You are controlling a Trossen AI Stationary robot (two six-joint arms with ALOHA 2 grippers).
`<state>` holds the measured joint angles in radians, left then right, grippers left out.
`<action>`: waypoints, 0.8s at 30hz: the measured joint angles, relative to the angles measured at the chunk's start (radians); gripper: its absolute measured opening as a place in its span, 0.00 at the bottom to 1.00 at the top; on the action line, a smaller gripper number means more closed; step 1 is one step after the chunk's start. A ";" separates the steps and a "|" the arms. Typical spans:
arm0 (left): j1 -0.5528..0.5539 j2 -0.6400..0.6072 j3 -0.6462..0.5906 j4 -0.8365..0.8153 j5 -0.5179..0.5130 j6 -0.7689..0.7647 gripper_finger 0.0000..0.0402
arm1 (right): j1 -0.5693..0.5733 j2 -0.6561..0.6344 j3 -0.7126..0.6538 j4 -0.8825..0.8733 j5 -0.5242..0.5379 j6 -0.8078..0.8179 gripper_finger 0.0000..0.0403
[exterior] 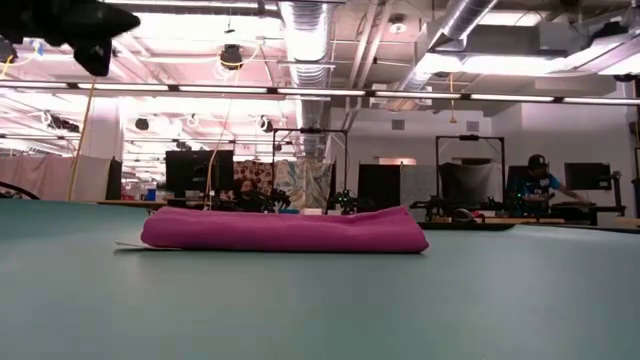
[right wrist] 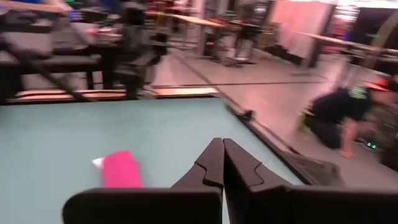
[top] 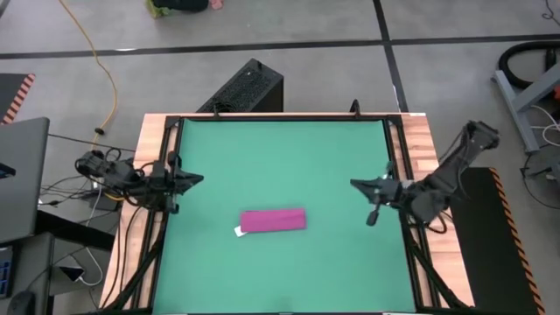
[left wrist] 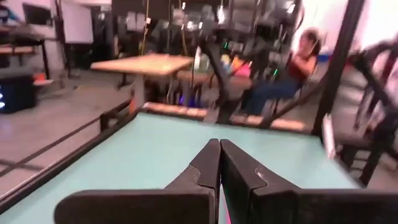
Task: Roll towel into tight, uniform cylinder
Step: Return to Home Position
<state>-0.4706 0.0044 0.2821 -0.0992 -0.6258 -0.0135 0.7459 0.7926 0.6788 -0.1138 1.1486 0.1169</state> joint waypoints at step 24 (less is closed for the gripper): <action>0.000 0.028 0.071 -0.116 0.136 0.083 0.00 | -0.368 -0.197 -0.533 0.928 -0.802 -0.165 0.02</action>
<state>-0.4709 0.0322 0.3528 -0.2154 -0.4894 0.0692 0.3778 0.5954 0.1460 0.8144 0.3461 -0.0477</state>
